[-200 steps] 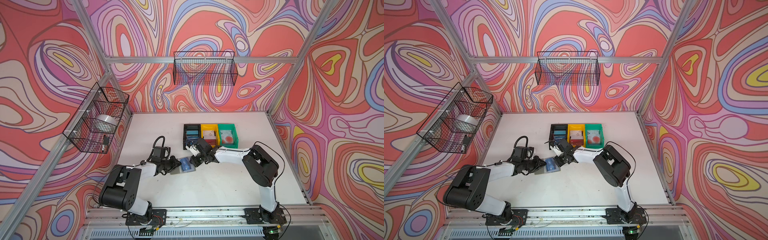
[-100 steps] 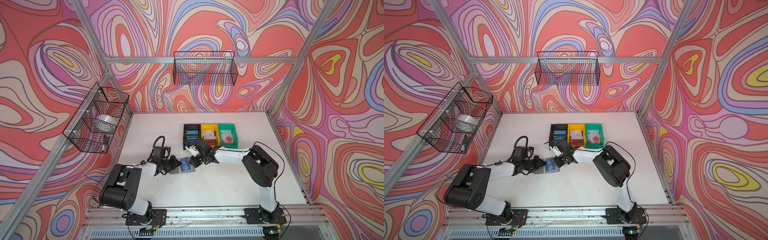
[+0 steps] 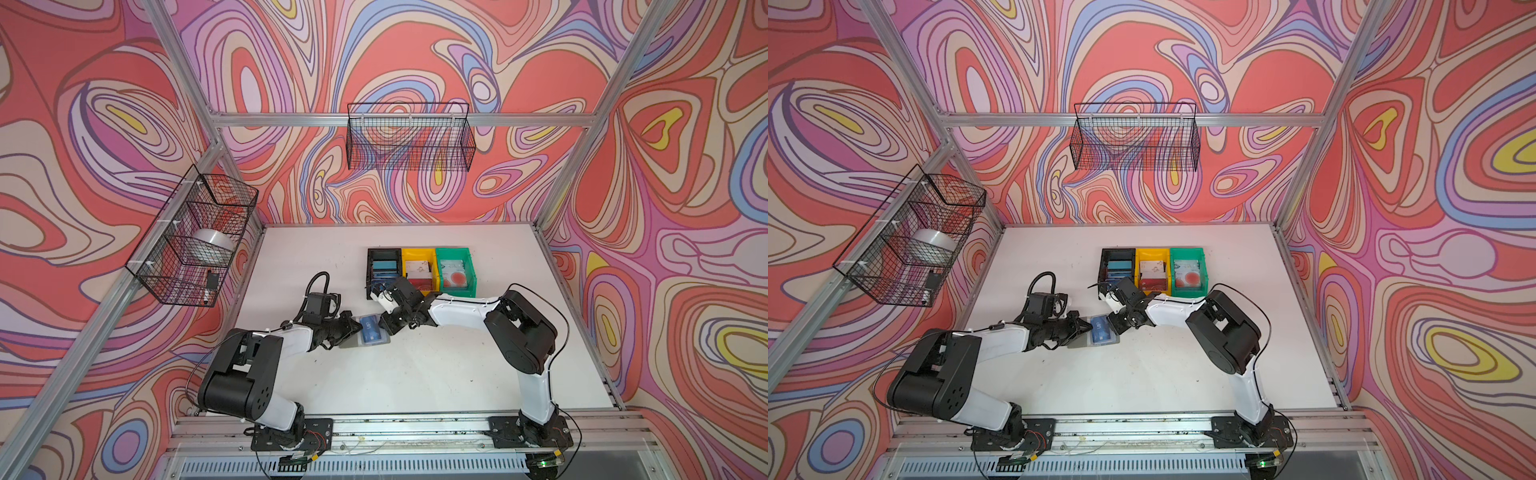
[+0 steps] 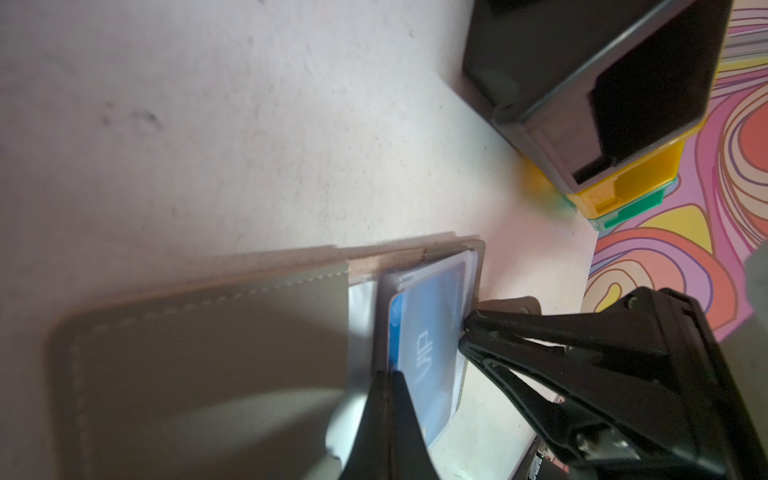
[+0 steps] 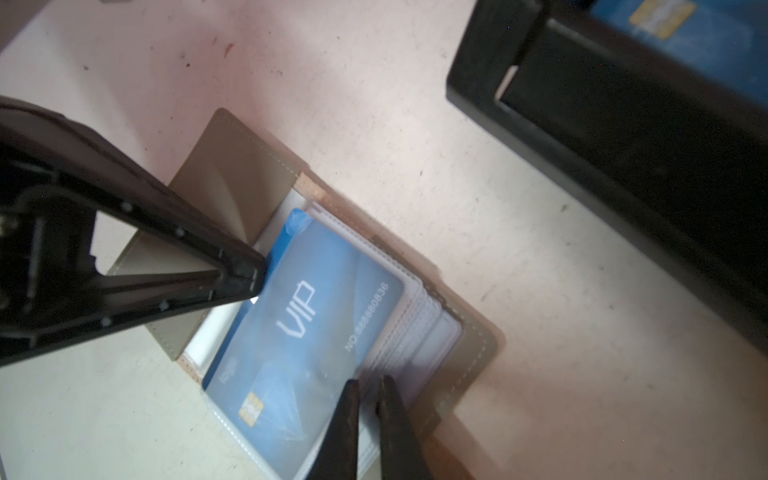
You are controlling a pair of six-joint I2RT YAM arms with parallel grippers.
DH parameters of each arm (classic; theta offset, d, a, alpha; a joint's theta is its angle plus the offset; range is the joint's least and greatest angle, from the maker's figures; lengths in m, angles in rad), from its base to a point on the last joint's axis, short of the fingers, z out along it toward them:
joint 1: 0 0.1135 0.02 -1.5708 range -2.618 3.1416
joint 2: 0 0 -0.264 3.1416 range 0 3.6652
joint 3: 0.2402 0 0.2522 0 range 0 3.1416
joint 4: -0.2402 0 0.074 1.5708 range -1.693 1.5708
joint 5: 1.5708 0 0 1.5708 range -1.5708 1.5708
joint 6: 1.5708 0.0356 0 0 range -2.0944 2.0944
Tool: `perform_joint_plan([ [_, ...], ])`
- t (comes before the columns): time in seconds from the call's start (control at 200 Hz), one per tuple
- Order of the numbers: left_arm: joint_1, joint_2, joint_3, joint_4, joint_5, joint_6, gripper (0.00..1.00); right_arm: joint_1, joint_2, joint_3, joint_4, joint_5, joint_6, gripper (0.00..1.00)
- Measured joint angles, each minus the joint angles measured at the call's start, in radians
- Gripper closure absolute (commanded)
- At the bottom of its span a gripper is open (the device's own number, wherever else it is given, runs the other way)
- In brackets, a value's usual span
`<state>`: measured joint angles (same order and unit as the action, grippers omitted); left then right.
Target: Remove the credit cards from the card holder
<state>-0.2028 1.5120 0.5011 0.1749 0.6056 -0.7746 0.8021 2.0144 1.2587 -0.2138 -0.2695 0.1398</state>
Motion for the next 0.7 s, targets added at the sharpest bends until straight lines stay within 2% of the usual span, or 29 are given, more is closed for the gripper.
perform_joint_plan([
  [0.701, 0.072, -0.053, 0.0, -0.13, 0.003, 0.075, 0.98, 0.006, -0.003, 0.0, -0.008, 0.005, 0.0, 0.87],
])
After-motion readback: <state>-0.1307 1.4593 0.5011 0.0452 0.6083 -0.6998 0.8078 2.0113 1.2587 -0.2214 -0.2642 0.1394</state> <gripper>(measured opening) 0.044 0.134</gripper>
